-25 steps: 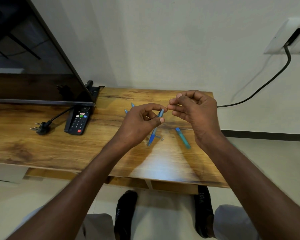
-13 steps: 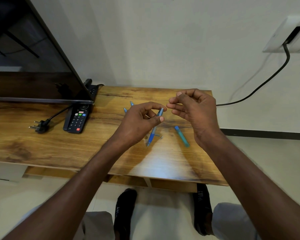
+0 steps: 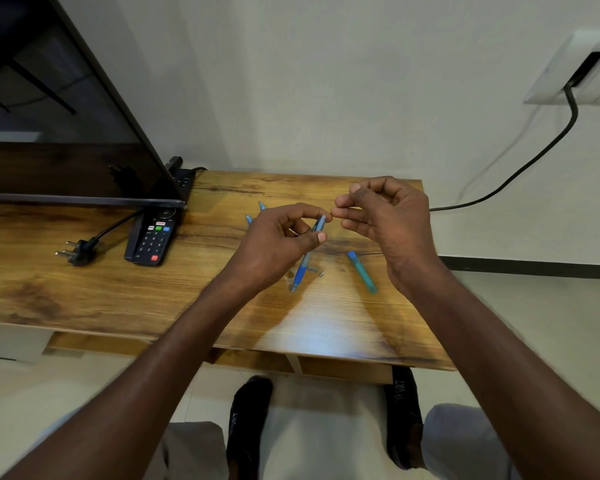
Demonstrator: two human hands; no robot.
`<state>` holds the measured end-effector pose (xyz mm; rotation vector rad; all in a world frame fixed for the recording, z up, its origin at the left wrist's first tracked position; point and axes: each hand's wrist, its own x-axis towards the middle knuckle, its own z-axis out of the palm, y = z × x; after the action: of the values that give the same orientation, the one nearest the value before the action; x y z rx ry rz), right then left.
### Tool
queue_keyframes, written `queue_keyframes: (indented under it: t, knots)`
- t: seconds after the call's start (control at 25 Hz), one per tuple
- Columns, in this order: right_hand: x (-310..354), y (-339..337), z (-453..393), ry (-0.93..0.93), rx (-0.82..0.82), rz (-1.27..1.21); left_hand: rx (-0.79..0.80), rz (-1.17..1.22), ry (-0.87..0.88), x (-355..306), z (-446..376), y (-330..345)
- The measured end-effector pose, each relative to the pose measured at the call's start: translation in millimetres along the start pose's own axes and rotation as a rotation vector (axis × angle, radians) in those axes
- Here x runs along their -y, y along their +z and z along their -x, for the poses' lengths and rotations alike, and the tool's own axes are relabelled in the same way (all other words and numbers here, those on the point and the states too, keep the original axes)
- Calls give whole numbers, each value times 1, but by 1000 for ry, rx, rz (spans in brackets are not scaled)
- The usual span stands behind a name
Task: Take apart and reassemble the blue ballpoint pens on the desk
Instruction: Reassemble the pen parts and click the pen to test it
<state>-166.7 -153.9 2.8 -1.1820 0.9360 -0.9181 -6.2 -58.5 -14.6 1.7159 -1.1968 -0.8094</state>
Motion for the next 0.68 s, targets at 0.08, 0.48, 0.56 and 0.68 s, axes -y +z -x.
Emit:
queue_keyframes:
  t: [0.08, 0.48, 0.56, 0.68]
  knots:
    - [-1, 0, 0, -9, 5, 15, -1, -19, -2, 0, 0, 0]
    - [-4, 0, 1, -16, 58, 224, 20, -55, -14, -1, 1, 1]
    - [-4, 0, 0, 5, 75, 230, 26, -52, -25, 0, 0, 1]
    - [-4, 2, 1, -8, 97, 270, 30, -28, -35, 0, 1, 2]
